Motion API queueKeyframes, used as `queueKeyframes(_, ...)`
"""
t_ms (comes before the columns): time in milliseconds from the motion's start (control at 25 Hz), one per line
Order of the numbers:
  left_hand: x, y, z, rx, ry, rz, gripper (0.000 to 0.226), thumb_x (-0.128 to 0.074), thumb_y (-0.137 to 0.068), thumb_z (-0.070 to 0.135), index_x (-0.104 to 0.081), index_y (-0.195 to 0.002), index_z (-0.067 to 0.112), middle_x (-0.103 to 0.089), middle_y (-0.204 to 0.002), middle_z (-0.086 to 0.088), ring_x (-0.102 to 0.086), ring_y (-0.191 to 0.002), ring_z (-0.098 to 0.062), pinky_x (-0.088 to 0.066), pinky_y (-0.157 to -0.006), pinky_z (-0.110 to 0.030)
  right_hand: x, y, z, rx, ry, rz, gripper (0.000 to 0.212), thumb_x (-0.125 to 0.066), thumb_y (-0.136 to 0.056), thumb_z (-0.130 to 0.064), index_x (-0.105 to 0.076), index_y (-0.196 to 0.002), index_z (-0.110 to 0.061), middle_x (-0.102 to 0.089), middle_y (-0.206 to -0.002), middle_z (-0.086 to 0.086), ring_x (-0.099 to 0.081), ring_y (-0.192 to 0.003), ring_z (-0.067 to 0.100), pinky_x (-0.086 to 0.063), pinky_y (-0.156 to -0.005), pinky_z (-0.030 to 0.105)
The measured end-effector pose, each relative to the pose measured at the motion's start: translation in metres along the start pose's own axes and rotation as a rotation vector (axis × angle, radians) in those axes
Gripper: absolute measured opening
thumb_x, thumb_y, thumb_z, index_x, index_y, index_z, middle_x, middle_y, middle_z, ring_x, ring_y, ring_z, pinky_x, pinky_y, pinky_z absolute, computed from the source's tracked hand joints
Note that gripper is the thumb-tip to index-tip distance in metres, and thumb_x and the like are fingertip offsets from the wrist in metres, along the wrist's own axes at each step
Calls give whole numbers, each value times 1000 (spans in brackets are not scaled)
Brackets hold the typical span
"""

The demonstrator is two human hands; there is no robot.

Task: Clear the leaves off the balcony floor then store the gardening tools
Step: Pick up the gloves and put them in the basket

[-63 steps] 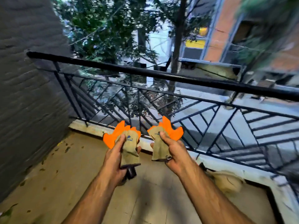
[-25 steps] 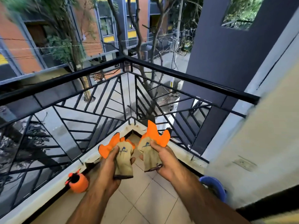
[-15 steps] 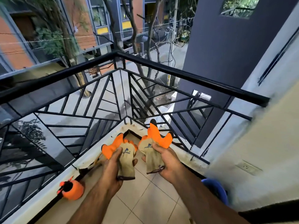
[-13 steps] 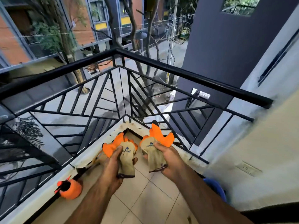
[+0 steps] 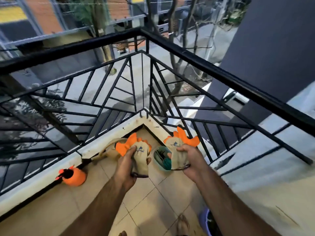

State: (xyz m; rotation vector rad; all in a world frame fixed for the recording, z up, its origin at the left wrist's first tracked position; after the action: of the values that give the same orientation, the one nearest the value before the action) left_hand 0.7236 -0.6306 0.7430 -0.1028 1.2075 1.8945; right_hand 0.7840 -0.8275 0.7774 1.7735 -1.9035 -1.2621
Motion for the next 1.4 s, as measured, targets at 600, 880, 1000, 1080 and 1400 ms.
queueKeyframes(600, -22, -244, -138, -63, 113, 155, 37, -54, -100, 19, -58, -136, 13, -74, -119, -11, -76, -84, -23, -57, -83, -46, 114, -308, 45, -148, 340, 52, 35, -51, -80, 8, -73, -105, -2, -75, -107, 26, -69, -106, 50, -57, -88, 54)
queueKeyframes(880, 56, -392, -232, -31, 56, 124, 28, -50, -103, 22, -64, -126, 16, -77, -108, -8, -77, -83, -23, -64, -67, -42, 169, -460, 149, -152, 373, -4, 47, -45, -82, 10, -68, -121, -2, -76, -109, 21, -75, -87, 35, -63, -71, 42)
queueKeyframes(1000, 93, -455, -269, -57, 74, 119, 27, -52, -102, 23, -64, -126, 17, -77, -108, -7, -76, -78, -21, -62, -74, -46, 198, -523, 186, -105, 359, -8, 44, -44, -81, 12, -70, -113, -3, -75, -109, 24, -74, -96, 40, -62, -86, 52)
queueKeyframes(1080, 115, -492, -289, -78, 112, 123, 25, -54, -101, 22, -65, -122, 14, -77, -108, -9, -75, -77, -21, -58, -82, -45, 215, -563, 208, -104, 368, 4, 41, -44, -82, 13, -70, -111, -1, -75, -107, 23, -74, -90, 37, -64, -77, 49)
queueKeyframes(1400, 162, -617, -305, -213, 254, 83, 28, -52, -101, 22, -62, -124, 10, -76, -111, -10, -76, -82, -21, -61, -75, -37, 215, -679, 243, -102, 334, -180, 45, -40, -84, 13, -67, -117, -1, -75, -95, 15, -73, -78, 28, -60, -58, 31)
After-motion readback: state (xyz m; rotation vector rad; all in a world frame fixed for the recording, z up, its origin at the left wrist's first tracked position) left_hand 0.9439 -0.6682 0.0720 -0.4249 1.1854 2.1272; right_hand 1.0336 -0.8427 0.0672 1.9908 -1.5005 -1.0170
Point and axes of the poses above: each hand's wrist, its own y-axis away from the middle knuckle, its own x-axis out of the back of the hand, z = x × y, the point moved 8 cm from there along -y, towards the middle knuckle
